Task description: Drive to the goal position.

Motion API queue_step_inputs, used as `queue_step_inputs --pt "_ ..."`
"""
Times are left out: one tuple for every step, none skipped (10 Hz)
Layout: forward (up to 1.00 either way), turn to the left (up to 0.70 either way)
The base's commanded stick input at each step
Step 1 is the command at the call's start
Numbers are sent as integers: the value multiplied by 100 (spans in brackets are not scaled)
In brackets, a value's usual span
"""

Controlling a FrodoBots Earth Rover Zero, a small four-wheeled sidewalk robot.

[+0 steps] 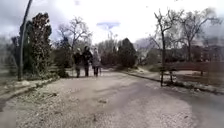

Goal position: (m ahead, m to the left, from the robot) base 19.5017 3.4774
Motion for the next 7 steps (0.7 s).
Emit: queue_step_inputs --pt "70 0" --pt "70 0" --pt "70 0" --pt "70 0" --pt "70 0" --pt "70 0" --pt "70 0"
